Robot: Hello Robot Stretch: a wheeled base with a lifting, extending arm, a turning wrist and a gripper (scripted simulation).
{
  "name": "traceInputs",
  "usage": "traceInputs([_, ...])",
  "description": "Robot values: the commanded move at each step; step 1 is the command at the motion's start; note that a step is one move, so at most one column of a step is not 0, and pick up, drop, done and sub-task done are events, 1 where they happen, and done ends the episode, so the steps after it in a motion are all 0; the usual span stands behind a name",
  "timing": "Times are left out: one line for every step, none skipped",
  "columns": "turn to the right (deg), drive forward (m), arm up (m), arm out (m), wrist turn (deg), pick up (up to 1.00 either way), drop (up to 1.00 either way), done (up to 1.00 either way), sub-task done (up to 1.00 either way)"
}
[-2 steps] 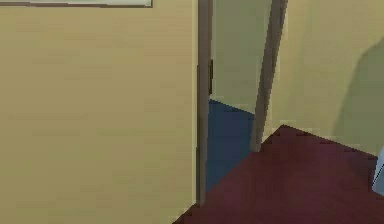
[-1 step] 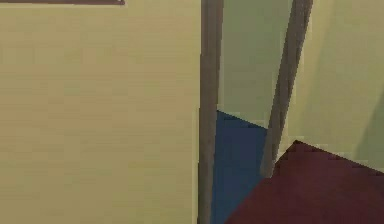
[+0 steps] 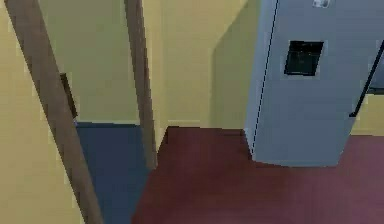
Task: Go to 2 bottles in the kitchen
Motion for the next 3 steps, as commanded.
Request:
traceInputs([0.0,0.45,0.0,0.0,0.0,0.0,0.0,0.0,0.0])
traceInputs([45.0,0.0,0.0,0.0,0.0,0.0,0.0,0.0,0.0])
traceInputs([18.0,0.0,0.0,0.0,0.0,0.0,0.0,0.0,0.0])
